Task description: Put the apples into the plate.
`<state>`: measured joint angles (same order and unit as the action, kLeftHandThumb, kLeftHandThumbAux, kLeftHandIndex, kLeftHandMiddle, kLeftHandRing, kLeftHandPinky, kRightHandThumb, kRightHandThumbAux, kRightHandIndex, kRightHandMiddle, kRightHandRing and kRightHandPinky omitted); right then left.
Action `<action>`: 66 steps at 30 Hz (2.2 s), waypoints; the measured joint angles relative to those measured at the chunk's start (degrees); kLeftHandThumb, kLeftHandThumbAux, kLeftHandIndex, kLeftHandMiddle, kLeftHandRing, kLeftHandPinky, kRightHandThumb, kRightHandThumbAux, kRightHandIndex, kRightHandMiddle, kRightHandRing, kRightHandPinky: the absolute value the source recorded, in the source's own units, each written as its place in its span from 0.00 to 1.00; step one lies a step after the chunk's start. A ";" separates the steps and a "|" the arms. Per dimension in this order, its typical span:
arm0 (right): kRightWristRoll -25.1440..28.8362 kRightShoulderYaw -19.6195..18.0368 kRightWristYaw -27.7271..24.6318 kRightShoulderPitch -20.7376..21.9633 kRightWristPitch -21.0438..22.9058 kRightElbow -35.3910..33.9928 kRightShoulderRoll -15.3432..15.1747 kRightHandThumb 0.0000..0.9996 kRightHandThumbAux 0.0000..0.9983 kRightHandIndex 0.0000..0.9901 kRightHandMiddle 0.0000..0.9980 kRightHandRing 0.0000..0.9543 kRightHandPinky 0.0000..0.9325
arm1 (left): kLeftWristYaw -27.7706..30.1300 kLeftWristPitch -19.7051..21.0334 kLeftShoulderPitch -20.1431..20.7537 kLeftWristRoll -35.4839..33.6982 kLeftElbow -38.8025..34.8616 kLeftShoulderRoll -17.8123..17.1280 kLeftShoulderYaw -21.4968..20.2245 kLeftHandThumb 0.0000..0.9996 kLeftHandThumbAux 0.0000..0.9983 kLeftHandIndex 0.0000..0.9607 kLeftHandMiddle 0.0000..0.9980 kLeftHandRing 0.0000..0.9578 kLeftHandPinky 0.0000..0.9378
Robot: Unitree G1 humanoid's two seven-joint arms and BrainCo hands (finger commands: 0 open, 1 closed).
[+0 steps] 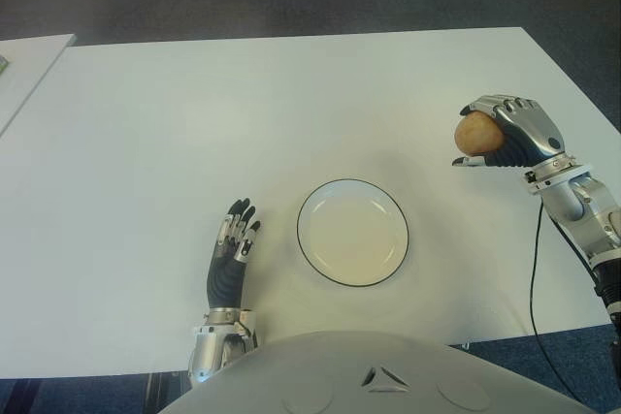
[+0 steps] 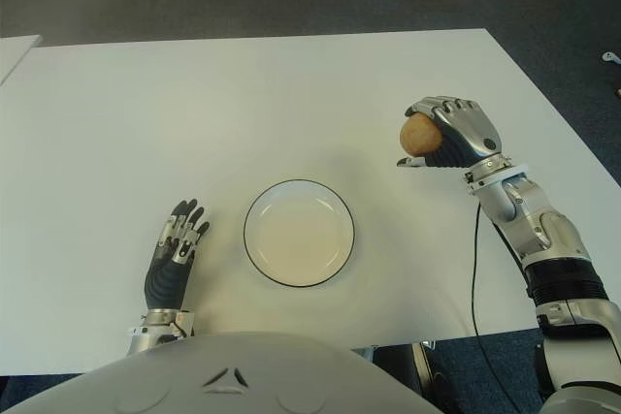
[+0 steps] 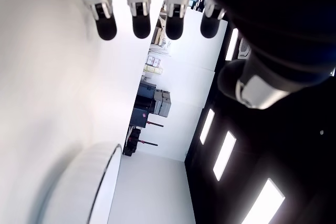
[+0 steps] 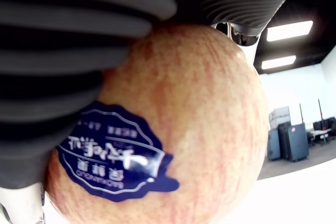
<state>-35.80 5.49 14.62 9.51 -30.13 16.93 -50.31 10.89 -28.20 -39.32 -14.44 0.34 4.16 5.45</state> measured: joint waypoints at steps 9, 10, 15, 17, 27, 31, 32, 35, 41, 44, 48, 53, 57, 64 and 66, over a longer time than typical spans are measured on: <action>-1.49 0.41 -1.36 -2.18 2.98 -6.20 4.07 0.74 0.71 0.44 0.88 0.91 0.91 | 0.01 0.12 0.11 -0.89 0.01 0.01 -0.07 0.28 0.51 0.07 0.01 0.00 0.00; -2.15 0.80 -1.63 -2.85 3.84 -8.37 5.31 0.74 0.71 0.44 0.88 0.91 0.90 | 0.01 0.13 0.13 -1.01 0.02 0.01 -0.07 0.29 0.51 0.07 0.01 0.00 0.00; -4.86 4.80 -3.67 -5.05 4.88 -16.33 11.30 0.74 0.71 0.44 0.87 0.90 0.90 | 0.02 0.16 0.27 -1.16 0.04 -0.03 0.03 0.28 0.52 0.06 0.01 0.00 0.00; -5.85 6.56 -4.67 -5.16 4.75 -18.25 13.51 0.74 0.71 0.44 0.87 0.90 0.90 | 0.02 0.16 0.30 -0.84 0.04 -0.05 0.11 0.27 0.52 0.06 0.01 0.00 0.00; -6.64 10.77 -8.69 -3.59 2.29 -22.43 18.14 0.73 0.71 0.44 0.86 0.89 0.90 | -0.02 0.31 0.32 0.68 -0.45 -0.03 0.56 0.26 0.52 0.05 0.01 0.00 0.00; -6.71 12.83 -9.86 -3.33 1.09 -23.55 19.80 0.73 0.71 0.44 0.87 0.90 0.92 | -0.05 0.32 0.31 1.43 -0.75 -0.02 0.66 0.25 0.52 0.05 0.01 0.00 0.00; -6.85 13.58 -9.93 -3.34 0.60 -23.76 20.39 0.73 0.71 0.44 0.88 0.90 0.93 | -0.06 0.30 0.30 1.66 -0.76 -0.02 0.72 0.24 0.52 0.05 0.01 0.00 0.00; -7.75 15.46 -9.94 -3.39 -0.81 -24.03 21.72 0.72 0.71 0.44 0.89 0.91 0.94 | -0.10 0.15 0.27 2.68 -0.75 0.00 0.95 0.23 0.52 0.05 0.01 0.00 0.00; -9.93 17.46 -9.94 -4.20 -2.56 -24.30 23.12 0.73 0.71 0.44 0.88 0.91 0.93 | -0.97 -0.09 -0.03 4.42 -0.78 0.03 1.80 0.21 0.53 0.04 0.01 0.00 0.00; -11.03 17.91 -9.93 -4.62 -2.87 -24.33 23.24 0.73 0.71 0.44 0.88 0.91 0.93 | -1.28 -0.29 -0.22 4.55 -0.78 0.02 1.93 0.21 0.53 0.05 0.01 0.00 0.02; -12.09 17.97 -9.91 -5.05 -3.09 -24.34 23.14 0.73 0.71 0.44 0.87 0.91 0.93 | -1.38 -0.45 -0.25 4.44 -0.73 0.02 1.94 0.22 0.51 0.07 0.02 0.00 0.04; -12.22 17.87 -9.91 -5.38 -3.09 -24.36 23.08 0.73 0.71 0.44 0.87 0.90 0.93 | -1.40 -0.46 -0.24 4.33 -0.72 0.02 1.94 0.23 0.50 0.09 0.04 0.00 0.04; -12.21 17.84 -9.92 -5.72 -3.27 -24.36 22.92 0.73 0.71 0.44 0.86 0.90 0.93 | -1.74 -0.47 -0.24 4.50 -0.73 0.02 2.02 0.24 0.50 0.10 0.04 0.00 0.04; -12.21 17.84 -9.91 -5.82 -4.36 -24.28 22.39 0.73 0.71 0.44 0.86 0.90 0.92 | -2.23 -0.44 -0.20 4.85 -0.63 0.04 2.20 0.26 0.51 0.11 0.04 0.00 0.01; -12.21 17.83 -9.91 -5.82 -4.49 -24.23 22.30 0.73 0.71 0.44 0.86 0.90 0.92 | -2.23 -0.49 -0.17 4.75 -0.37 0.06 2.20 0.26 0.52 0.11 0.04 0.00 0.01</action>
<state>-48.01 23.33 4.71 3.69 -34.61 -7.30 -28.01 8.66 -28.70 -39.50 -9.69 -0.03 4.22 7.65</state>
